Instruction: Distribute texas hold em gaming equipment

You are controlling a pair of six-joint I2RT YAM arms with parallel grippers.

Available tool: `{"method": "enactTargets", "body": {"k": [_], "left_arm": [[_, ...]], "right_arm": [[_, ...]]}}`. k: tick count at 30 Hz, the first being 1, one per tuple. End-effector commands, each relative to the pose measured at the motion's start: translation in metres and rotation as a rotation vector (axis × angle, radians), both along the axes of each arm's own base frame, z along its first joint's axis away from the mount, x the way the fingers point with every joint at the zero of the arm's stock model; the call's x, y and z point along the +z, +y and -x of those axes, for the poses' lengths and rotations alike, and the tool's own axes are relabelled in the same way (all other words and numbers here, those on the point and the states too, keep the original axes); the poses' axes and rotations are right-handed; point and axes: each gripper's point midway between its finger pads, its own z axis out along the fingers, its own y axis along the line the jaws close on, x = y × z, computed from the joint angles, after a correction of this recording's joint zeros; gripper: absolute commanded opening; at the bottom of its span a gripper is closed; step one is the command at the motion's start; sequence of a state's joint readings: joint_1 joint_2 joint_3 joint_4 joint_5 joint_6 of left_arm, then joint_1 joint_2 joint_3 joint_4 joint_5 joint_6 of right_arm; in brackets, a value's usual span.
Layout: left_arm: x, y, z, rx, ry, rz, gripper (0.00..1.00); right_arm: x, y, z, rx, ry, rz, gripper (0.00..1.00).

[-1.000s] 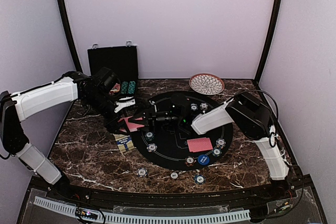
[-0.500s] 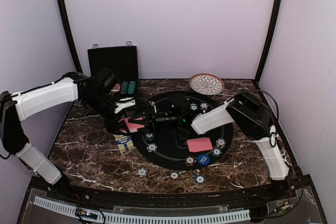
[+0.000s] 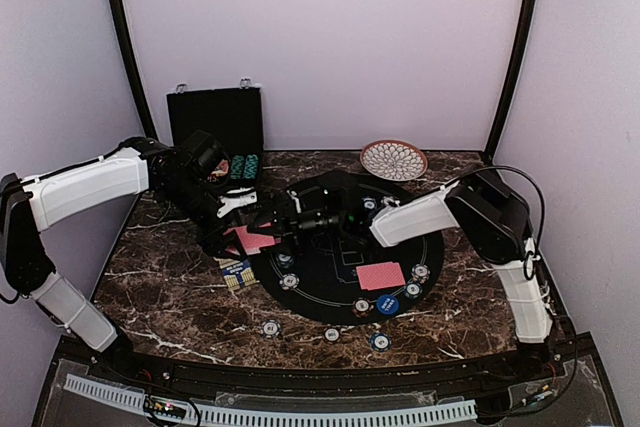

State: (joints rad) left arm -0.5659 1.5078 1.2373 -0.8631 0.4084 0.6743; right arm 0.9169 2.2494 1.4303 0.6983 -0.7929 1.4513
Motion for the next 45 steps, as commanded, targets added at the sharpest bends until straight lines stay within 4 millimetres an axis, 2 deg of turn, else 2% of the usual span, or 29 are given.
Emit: {"method": "enactTargets", "body": {"k": [1, 7, 15, 21, 26, 29, 35, 38, 45], "left_arm": [[0.009, 0.001, 0.006, -0.022, -0.015, 0.011, 0.03], [0.009, 0.002, 0.003, -0.016, -0.026, 0.001, 0.02], [0.008, 0.005, 0.0, -0.005, -0.037, -0.014, 0.01], [0.009, 0.004, 0.0, -0.005, -0.039, -0.015, 0.01], [0.009, 0.005, -0.001, -0.001, -0.04, -0.016, 0.01], [0.009, 0.004, -0.001, -0.002, -0.039, -0.016, 0.01], [0.011, 0.003, -0.002, -0.001, -0.037, -0.01, 0.01], [0.012, 0.002, -0.002, 0.0, -0.038, -0.006, 0.01], [0.014, 0.002, -0.001, 0.0, -0.039, -0.003, 0.01]], "right_arm": [[0.028, -0.006, -0.003, 0.005, -0.084, -0.004, 0.45], [0.026, -0.013, -0.001, 0.012, -0.086, 0.015, 0.45], [0.031, -0.021, 0.004, 0.02, -0.096, 0.028, 0.32], [0.028, -0.029, 0.004, 0.019, -0.099, 0.045, 0.27], [0.034, -0.032, 0.006, 0.017, -0.104, 0.038, 0.27], [0.038, -0.033, 0.006, 0.015, -0.108, 0.034, 0.3], [0.03, -0.022, 0.012, 0.032, -0.106, 0.049, 0.45], [0.018, -0.015, 0.014, 0.041, -0.104, 0.09, 0.47], [0.012, -0.01, 0.011, 0.037, -0.102, 0.124, 0.48]]}}
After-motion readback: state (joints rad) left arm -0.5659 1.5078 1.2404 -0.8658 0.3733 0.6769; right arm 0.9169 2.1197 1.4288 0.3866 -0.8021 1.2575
